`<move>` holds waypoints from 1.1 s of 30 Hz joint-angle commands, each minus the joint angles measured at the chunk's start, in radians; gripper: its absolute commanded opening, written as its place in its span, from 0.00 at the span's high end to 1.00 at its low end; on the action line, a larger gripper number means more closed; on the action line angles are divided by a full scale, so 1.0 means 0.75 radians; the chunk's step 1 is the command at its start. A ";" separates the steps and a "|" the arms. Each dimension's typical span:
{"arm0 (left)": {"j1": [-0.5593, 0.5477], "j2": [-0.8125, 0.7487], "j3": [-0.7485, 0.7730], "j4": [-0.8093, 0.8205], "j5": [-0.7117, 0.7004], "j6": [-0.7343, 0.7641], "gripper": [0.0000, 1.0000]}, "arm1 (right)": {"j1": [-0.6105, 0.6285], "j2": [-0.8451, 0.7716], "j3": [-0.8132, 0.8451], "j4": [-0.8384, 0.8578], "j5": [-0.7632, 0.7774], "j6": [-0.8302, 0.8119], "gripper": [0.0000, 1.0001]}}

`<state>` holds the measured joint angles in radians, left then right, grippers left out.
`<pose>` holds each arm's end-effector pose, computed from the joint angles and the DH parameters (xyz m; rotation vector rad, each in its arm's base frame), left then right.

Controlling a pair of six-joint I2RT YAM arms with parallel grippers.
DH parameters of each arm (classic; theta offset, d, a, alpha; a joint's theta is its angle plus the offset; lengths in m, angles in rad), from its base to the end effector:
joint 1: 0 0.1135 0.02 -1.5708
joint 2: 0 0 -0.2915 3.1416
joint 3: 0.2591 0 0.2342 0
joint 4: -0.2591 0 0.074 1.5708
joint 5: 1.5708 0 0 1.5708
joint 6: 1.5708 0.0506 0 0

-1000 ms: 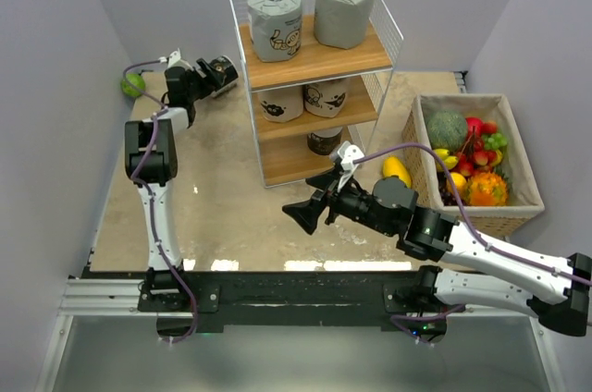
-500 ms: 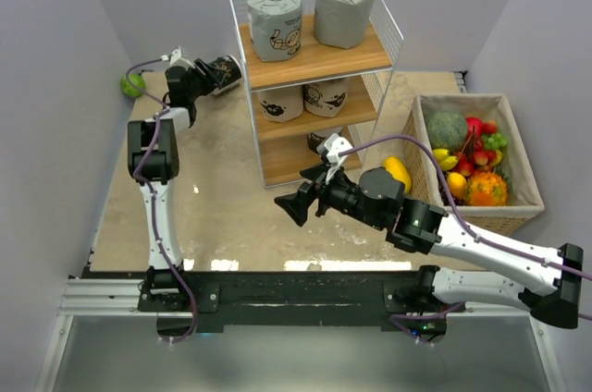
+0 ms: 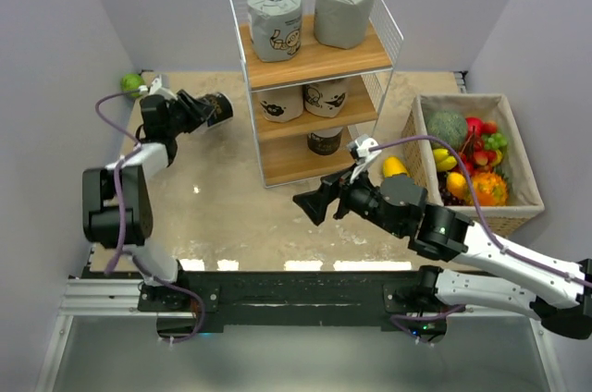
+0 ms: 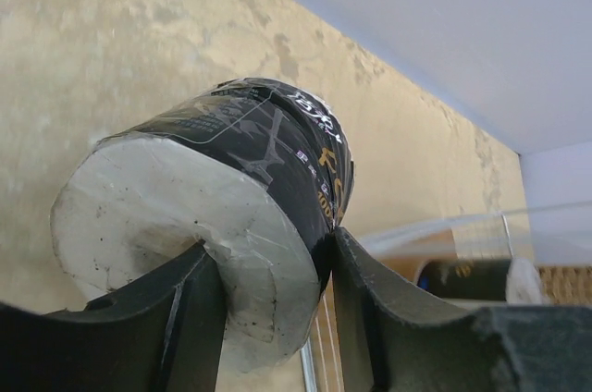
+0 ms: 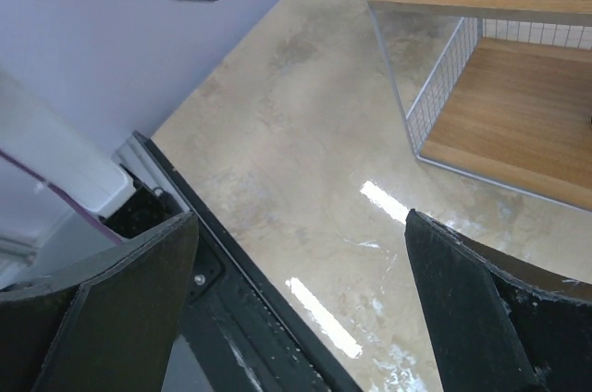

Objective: Place and organize the paper towels onto the shelf

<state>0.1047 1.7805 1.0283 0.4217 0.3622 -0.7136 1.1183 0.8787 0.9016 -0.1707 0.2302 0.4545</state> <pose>0.4014 0.0242 0.2484 -0.5376 1.8756 -0.7521 0.0895 0.1576 0.3849 -0.4178 1.7642 0.9535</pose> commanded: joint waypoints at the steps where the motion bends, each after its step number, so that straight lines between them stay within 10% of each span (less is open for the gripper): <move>1: 0.004 -0.365 -0.233 -0.184 -0.025 0.039 0.64 | 0.000 -0.106 -0.034 -0.061 0.047 0.126 0.02; 16: -0.005 -1.619 -0.727 -0.867 0.296 -0.020 0.60 | 0.000 -0.141 -0.128 0.019 -0.113 0.335 0.04; 21: -0.102 -1.632 -0.696 -1.163 0.308 0.119 0.60 | 0.000 -0.041 -0.208 0.197 -0.088 0.396 0.04; 33: -0.185 -1.728 -0.902 -0.512 0.740 -0.183 0.53 | -0.067 0.235 -0.249 0.597 -0.302 0.488 0.02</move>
<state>-0.0227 0.5102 0.3851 -0.2684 0.7593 -0.7124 1.1099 1.0103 0.7315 0.0910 0.1120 0.7616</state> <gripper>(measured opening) 0.472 0.985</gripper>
